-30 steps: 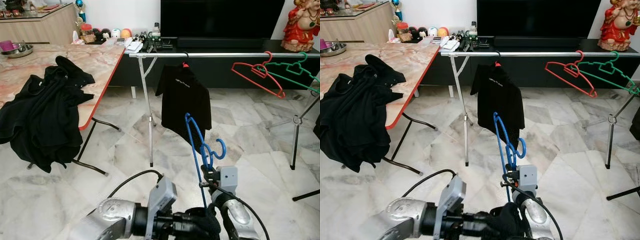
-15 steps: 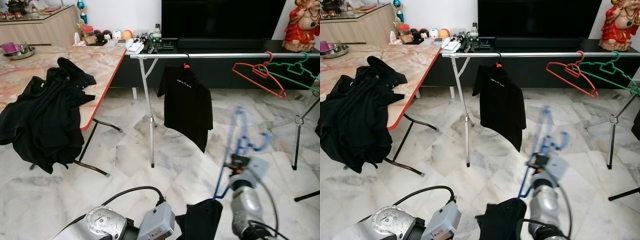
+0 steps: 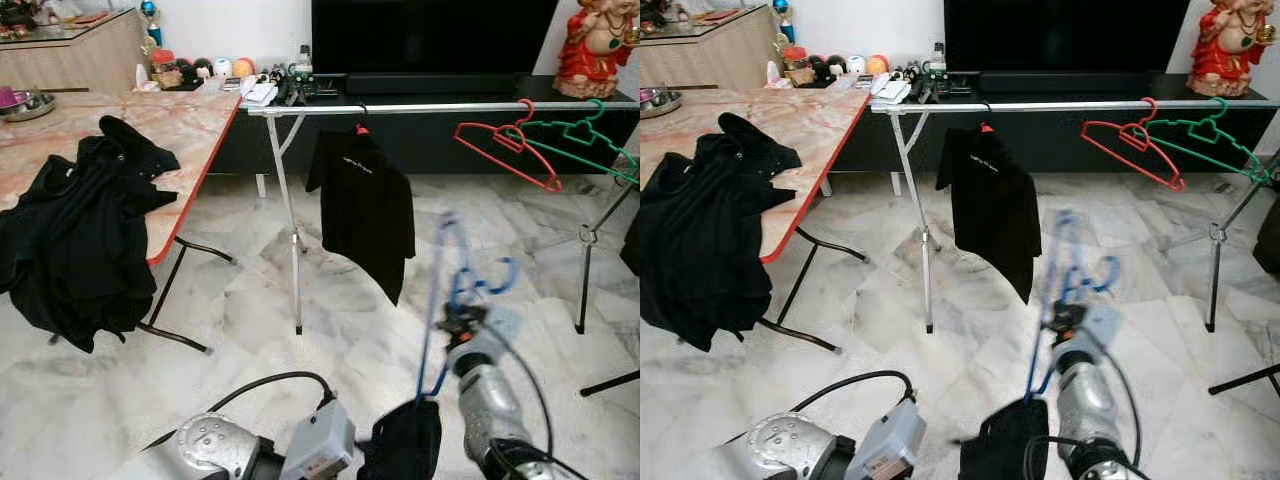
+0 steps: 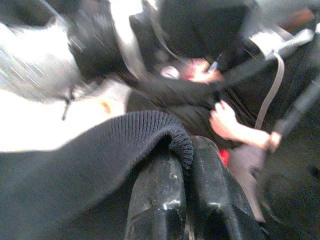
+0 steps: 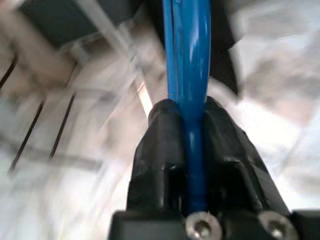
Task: Hang hanger
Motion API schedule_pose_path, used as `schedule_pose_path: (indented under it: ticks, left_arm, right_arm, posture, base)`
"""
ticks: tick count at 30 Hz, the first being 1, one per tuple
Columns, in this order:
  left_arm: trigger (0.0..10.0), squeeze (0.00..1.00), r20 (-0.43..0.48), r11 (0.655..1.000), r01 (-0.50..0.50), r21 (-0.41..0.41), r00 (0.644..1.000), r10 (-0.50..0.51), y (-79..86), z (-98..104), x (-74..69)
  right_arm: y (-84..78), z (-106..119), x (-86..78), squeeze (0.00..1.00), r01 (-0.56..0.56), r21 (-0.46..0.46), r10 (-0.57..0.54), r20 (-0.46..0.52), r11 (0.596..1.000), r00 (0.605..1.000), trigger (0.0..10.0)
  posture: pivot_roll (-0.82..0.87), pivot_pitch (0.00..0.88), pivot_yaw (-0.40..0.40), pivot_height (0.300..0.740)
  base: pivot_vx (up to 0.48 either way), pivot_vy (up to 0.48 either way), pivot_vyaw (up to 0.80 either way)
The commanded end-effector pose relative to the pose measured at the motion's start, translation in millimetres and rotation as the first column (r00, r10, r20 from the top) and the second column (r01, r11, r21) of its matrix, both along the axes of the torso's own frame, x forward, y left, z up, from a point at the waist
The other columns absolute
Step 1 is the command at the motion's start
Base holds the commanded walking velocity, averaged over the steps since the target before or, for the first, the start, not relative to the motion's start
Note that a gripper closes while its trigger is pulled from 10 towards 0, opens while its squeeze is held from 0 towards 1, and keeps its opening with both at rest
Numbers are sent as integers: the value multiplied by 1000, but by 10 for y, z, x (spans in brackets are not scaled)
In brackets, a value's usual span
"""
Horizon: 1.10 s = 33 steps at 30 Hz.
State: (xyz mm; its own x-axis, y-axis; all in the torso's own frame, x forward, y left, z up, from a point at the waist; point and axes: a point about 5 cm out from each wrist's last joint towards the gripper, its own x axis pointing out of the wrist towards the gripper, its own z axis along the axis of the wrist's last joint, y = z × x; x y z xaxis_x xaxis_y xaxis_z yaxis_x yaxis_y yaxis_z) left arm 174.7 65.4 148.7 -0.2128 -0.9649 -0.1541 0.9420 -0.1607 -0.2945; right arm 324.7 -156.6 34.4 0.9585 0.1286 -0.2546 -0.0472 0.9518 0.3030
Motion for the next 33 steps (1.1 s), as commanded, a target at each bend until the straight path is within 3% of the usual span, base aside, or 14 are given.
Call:
schedule_pose_path:
  ticks: [1,8,15,22,24,29,31,33]
  left_arm:
    - [0,0,58,992,-123,-4,991,123,54,3,196]
    - [0,0,101,944,-326,51,942,319,192,-148,506]
    - [0,0,97,926,-372,68,926,365,266,-232,570]
    - [0,0,109,934,-338,119,939,326,272,-352,551]
    - [0,0,78,946,-312,89,949,305,251,-323,521]
    - [0,0,58,963,-264,48,964,261,202,-271,474]
    - [0,0,67,961,-268,64,962,264,199,-308,484]
    - [0,0,70,961,-269,64,962,265,199,-311,487]
  right_arm:
    - [13,-91,-51,0,-17,-1,16,-67,1000,998,10000]
    - [-72,-106,-58,0,39,35,-35,-90,999,995,10000]
    - [-272,-44,-8,0,153,119,-140,-114,981,984,10000]
    - [-268,66,79,0,181,190,-167,-89,965,982,10000]
    - [-258,110,111,0,180,191,-168,-76,965,983,10000]
    - [-279,140,147,0,231,122,-220,-99,965,970,10000]
    - [-271,163,174,0,263,191,-244,-119,946,963,10000]
    - [-267,169,181,0,267,205,-246,-123,942,962,10000]
  posture:
    - [77,70,5,740]
    - [68,69,5,740]
    - [62,67,-1,740]
    - [58,69,-3,740]
    - [58,69,-4,740]
    - [59,67,-5,740]
    - [59,66,-4,740]
    - [59,66,-4,740]
  base:
    - [0,0,0]
    - [0,0,0]
    - [0,0,0]
    - [0,0,0]
    - [0,0,0]
    - [0,0,0]
    - [0,0,0]
    - [0,0,0]
